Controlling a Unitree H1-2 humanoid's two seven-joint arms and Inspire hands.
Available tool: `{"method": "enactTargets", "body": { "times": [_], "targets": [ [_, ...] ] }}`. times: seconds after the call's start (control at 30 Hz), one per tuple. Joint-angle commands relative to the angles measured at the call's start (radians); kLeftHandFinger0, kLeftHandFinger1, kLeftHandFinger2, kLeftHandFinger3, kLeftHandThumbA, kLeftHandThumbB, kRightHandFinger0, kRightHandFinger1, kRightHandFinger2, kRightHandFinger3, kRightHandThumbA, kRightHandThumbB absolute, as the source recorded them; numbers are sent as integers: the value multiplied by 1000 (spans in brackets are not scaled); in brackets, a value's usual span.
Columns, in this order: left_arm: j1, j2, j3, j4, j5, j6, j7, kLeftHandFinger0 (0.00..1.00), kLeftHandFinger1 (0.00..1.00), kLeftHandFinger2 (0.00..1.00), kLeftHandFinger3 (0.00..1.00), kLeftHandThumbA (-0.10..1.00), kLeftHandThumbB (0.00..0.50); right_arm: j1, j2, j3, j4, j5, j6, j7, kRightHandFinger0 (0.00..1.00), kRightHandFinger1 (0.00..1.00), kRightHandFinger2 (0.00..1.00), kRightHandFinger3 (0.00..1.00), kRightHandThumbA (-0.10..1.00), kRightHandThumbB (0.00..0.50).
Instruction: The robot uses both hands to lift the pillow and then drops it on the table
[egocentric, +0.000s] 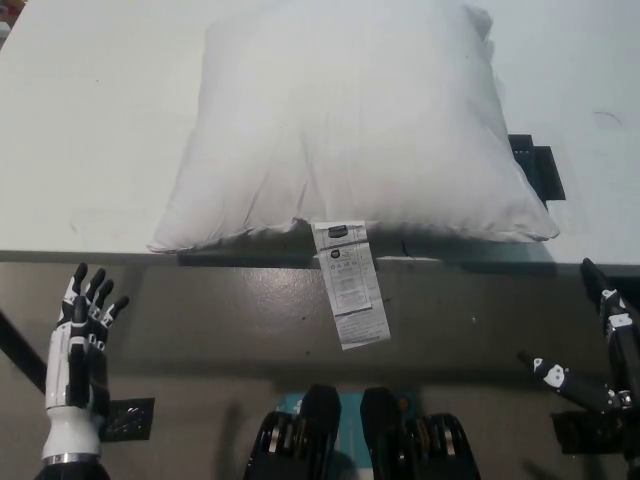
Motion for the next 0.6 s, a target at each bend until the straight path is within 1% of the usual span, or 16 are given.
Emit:
{"method": "enactTargets", "body": {
  "times": [0.0, 0.1, 0.13, 0.17, 0.2, 0.3, 0.33, 0.37, 0.4, 0.53, 0.57],
  "targets": [
    [-31, 12, 1, -7, -22, -74, -18, 932, 998, 1000, 1000, 872, 83, -35, -20, -13, 4, -3, -75, -4, 1000, 1000, 1000, 1000, 1000, 188],
    [-30, 13, 0, -6, -23, -77, -17, 933, 999, 1000, 1000, 874, 85, -35, -20, -13, 6, -3, -79, -3, 1000, 1000, 1000, 1000, 1000, 190],
    [-34, 3, 15, 5, -10, -97, -15, 930, 1000, 1000, 1000, 828, 109, -32, -29, -7, 3, 7, -98, 10, 1000, 1000, 1000, 1000, 1000, 221],
    [-35, -2, 22, 9, -5, -105, -14, 929, 1000, 1000, 1000, 804, 120, -30, -32, -5, 2, 11, -107, 15, 1000, 1000, 1000, 1000, 973, 236],
    [-37, -7, 31, 8, 12, -105, -13, 928, 1000, 1000, 1000, 803, 146, -28, -35, -2, 0, 7, -107, 16, 1000, 1000, 1000, 1000, 969, 261],
    [-39, -12, 40, 8, 22, -105, -17, 927, 1000, 1000, 1000, 801, 150, -28, -37, 0, -2, 6, -107, 15, 1000, 1000, 1000, 1000, 967, 262],
    [-40, -32, 62, -18, 82, -105, 8, 973, 1000, 1000, 1000, 699, 155, -25, -40, 2, -6, -9, -107, 9, 1000, 1000, 1000, 1000, 944, 324],
    [-40, -37, 68, -26, 97, -105, 10, 980, 1000, 1000, 1000, 687, 154, -24, -40, 2, -7, -9, -107, 10, 1000, 1000, 1000, 1000, 940, 328],
    [-39, -42, 73, -39, 124, -105, 17, 989, 1000, 1000, 1000, 691, 176, -23, -39, 1, -8, -13, -107, 8, 1000, 1000, 1000, 1000, 943, 343],
    [-40, -49, 85, -44, 142, -105, 13, 1000, 1000, 1000, 1000, 701, 180, -23, -38, 1, -9, -14, -107, 6, 1000, 1000, 1000, 1000, 946, 348],
    [-23, -54, 83, -59, 163, -105, 18, 1000, 1000, 1000, 1000, 739, 213, 0, -37, -1, -29, -20, -107, 3, 1000, 1000, 1000, 1000, 955, 336]
  ]
}}
